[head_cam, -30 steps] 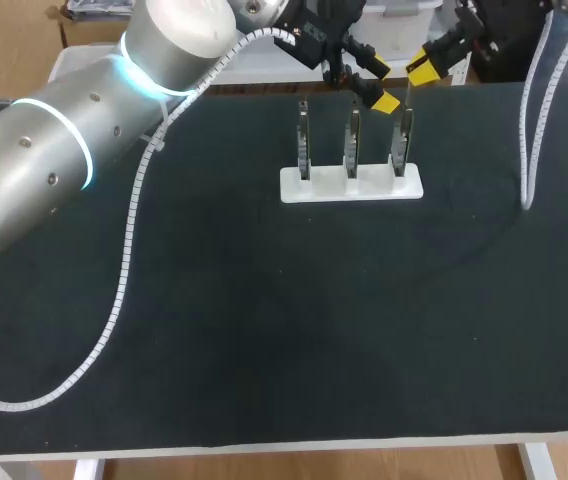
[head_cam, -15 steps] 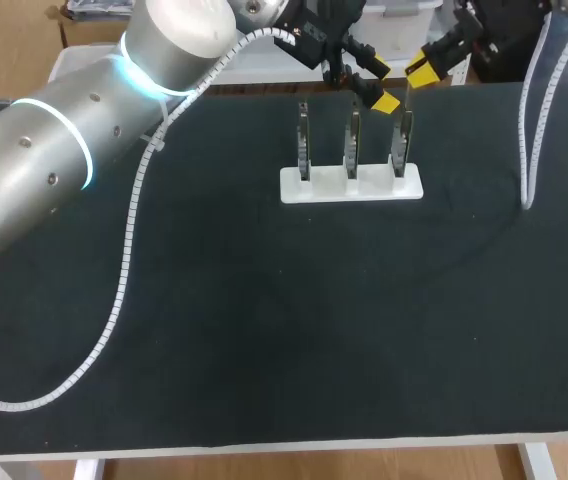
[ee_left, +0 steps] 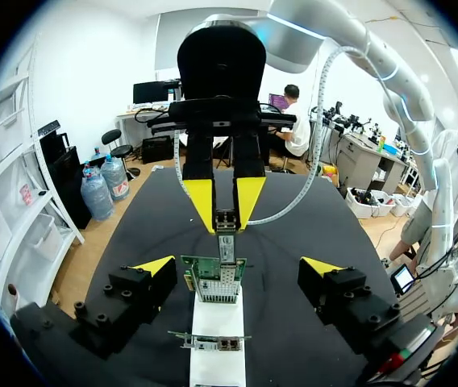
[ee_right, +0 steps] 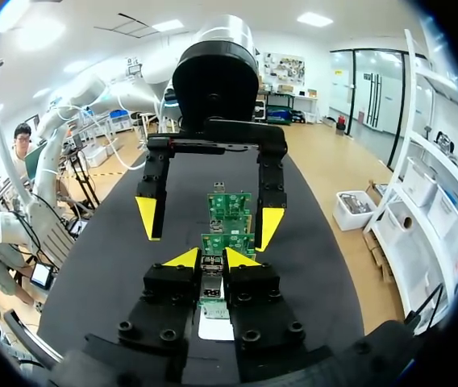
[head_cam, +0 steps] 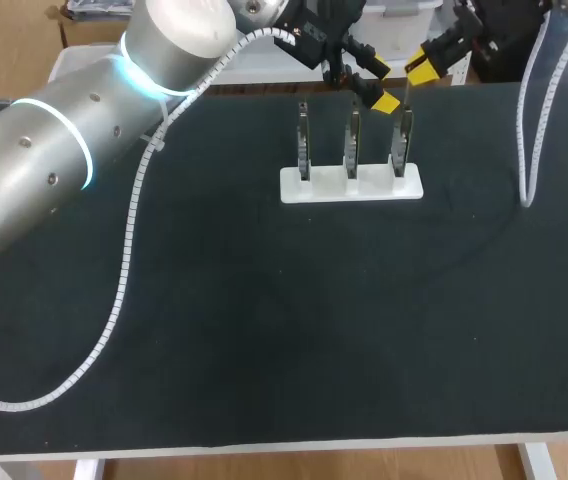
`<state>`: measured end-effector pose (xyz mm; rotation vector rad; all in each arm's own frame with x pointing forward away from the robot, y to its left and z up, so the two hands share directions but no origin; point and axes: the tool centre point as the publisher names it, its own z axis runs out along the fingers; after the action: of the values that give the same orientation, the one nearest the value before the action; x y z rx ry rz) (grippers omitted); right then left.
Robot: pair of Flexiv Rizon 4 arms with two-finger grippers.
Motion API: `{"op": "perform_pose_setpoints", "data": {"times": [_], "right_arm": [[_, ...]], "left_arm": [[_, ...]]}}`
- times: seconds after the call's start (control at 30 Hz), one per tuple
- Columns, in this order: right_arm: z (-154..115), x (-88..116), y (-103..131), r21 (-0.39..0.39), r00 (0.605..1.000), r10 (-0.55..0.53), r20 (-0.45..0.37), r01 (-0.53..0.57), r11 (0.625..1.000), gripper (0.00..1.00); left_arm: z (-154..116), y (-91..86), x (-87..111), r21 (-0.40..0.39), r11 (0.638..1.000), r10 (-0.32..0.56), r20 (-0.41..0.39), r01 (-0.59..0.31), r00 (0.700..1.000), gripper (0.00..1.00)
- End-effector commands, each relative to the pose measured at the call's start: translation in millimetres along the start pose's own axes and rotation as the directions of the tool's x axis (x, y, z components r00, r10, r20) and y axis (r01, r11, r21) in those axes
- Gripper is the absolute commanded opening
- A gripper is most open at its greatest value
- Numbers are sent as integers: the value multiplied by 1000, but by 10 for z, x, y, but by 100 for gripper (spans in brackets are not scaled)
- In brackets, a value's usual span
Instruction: Pick up the optical module with the left hand, and insert it into the network port with the right hand.
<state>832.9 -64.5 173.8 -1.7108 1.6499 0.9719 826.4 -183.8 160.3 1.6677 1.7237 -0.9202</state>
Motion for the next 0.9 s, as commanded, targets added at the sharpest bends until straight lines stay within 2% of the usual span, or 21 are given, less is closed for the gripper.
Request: {"op": "perform_pose_setpoints", "data": {"times": [0.03,0.9], "right_arm": [[-28,-3,-68,-585,1000,2,-3,-3,811,0],[-7,47,-61,-585,1000,10,-9,-14,811,0]], "left_arm": [[19,99,-39,48,999,-2,-10,3,1000,100],[19,99,-39,48,999,-2,-10,3,1000,100]]}}
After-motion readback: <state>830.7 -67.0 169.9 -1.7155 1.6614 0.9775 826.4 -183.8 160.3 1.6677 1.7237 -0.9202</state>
